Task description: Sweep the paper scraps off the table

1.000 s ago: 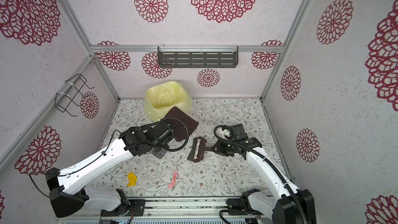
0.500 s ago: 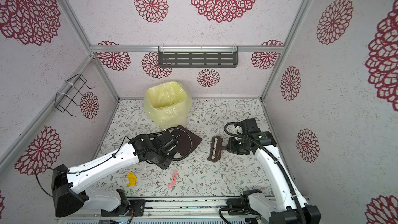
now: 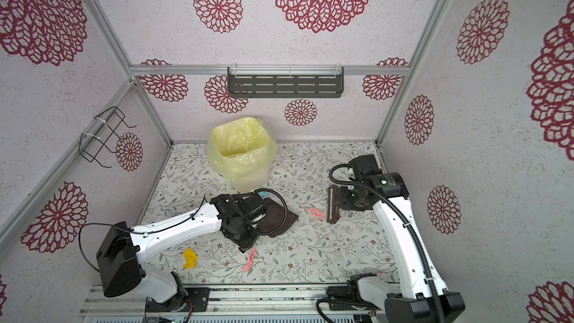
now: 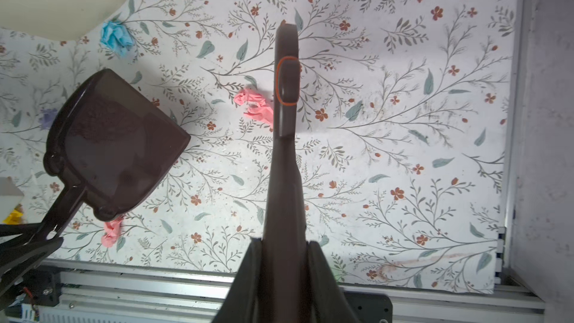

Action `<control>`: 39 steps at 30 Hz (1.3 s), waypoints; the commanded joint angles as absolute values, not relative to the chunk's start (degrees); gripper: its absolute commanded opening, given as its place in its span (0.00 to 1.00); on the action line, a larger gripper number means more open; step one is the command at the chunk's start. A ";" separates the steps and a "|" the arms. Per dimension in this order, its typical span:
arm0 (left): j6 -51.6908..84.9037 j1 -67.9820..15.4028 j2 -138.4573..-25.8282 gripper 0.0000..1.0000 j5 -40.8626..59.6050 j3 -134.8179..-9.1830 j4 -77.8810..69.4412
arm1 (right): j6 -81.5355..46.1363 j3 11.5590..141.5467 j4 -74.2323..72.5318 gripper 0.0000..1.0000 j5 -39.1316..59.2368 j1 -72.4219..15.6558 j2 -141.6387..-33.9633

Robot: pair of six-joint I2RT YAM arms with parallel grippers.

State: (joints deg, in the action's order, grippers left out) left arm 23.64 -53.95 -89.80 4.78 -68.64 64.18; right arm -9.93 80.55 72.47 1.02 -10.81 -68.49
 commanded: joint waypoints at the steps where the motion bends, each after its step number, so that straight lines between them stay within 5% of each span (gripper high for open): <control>1: 21.03 -54.23 -91.74 0.00 7.40 -70.80 62.70 | -6.89 83.83 71.84 0.00 -5.25 -10.96 -69.94; 11: 14.67 -54.23 -98.70 0.00 7.68 -77.08 66.11 | -1.78 88.35 72.68 0.00 -13.22 -16.21 -79.16; 39: 2.30 -54.06 -111.91 0.00 4.40 -88.80 68.99 | 0.70 93.60 76.51 0.00 -10.20 -24.20 -89.43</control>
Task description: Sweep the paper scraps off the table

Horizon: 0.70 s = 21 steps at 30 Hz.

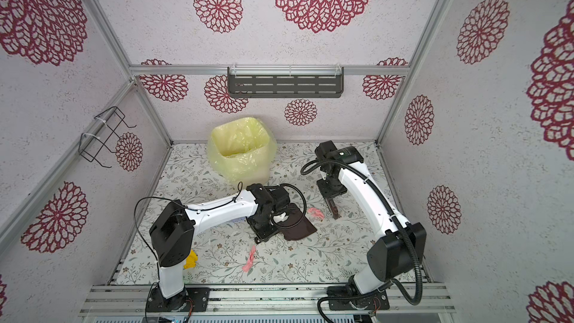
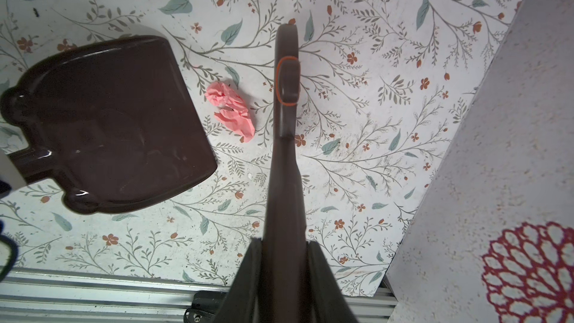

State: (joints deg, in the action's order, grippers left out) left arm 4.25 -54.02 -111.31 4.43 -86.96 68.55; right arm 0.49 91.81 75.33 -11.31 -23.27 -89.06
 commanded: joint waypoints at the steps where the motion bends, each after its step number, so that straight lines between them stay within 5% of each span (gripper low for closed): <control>1: 2.12 -54.05 -111.97 0.00 4.49 -89.04 68.99 | 0.63 93.69 76.62 0.00 -10.04 -24.47 -89.54; 21: 1.15 -53.66 -116.19 0.00 5.21 -90.59 69.08 | -1.53 94.54 77.95 0.00 -1.56 -31.04 -88.92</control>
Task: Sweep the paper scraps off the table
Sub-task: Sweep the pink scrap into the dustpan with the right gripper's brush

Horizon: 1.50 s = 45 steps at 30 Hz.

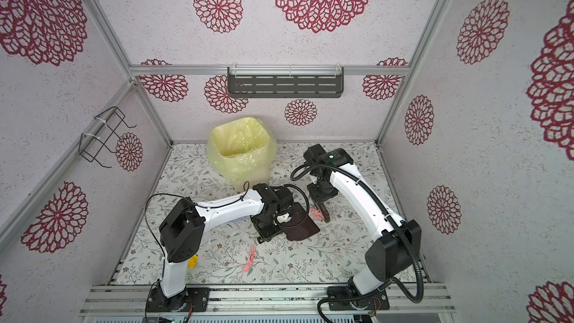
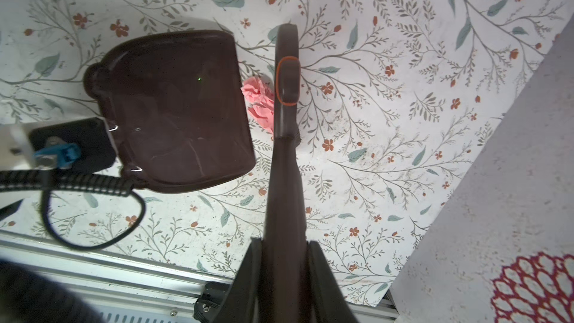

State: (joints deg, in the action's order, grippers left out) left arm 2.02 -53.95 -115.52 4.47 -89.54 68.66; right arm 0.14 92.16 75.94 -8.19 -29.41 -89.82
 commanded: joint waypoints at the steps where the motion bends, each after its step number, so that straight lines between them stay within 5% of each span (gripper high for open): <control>1: 1.20 -53.70 -116.19 0.00 5.24 -90.54 69.08 | -1.79 94.81 78.03 0.00 -0.45 -31.64 -88.74; 10: 1.42 -53.61 -116.09 0.00 5.27 -90.42 68.67 | -4.05 95.64 78.83 0.00 6.37 -36.03 -86.35; 18: 2.23 -53.63 -114.18 0.00 4.76 -88.62 66.42 | -5.09 94.42 79.84 0.00 -5.09 -34.10 -83.50; 30: 2.99 -53.68 -109.64 0.00 3.38 -85.32 62.10 | -4.90 95.58 79.98 0.00 -8.07 -29.78 -80.59; 45: 3.23 -53.79 -110.77 0.00 4.13 -86.40 62.62 | -5.45 92.72 70.23 0.00 1.18 -30.24 -83.99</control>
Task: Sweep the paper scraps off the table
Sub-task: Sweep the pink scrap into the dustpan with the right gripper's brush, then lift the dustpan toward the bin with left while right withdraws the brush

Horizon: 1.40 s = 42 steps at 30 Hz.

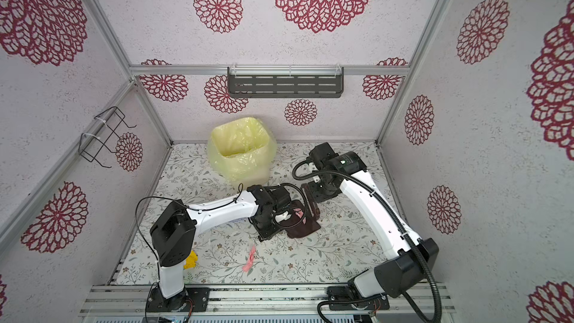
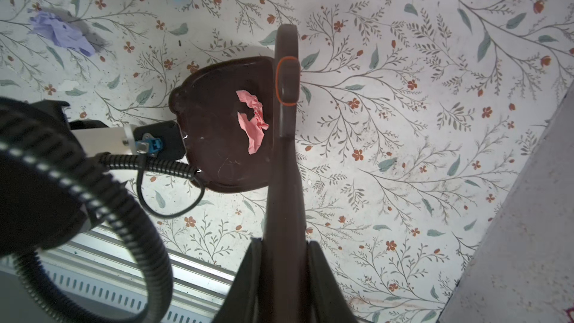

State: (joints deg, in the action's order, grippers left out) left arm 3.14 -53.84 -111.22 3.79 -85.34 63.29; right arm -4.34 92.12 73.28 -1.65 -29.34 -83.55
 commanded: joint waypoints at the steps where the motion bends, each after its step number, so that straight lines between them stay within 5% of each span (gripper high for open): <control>1: 3.17 -53.79 -110.74 0.00 4.05 -86.40 62.68 | -5.49 92.96 70.16 0.00 1.95 -30.43 -84.19; 10: 3.33 -53.79 -110.39 0.00 2.90 -86.12 61.79 | -5.22 95.98 73.01 0.00 7.89 -32.40 -83.23; 19: 4.08 -53.79 -108.81 0.00 1.33 -84.90 60.48 | -5.28 99.84 79.20 0.00 -4.06 -31.00 -81.05; 33: 5.30 -53.98 -100.26 0.00 -2.16 -80.01 55.92 | -3.96 104.66 79.11 0.00 -7.39 -21.28 -76.12; 42: 9.91 -53.97 -93.19 0.00 -1.63 -80.99 61.16 | -3.92 95.98 71.69 0.00 1.61 -12.43 -69.75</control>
State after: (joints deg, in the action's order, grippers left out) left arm 7.57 -53.87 -96.77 -1.98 -79.70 59.05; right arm -4.10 97.82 75.99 -2.72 -14.35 -71.64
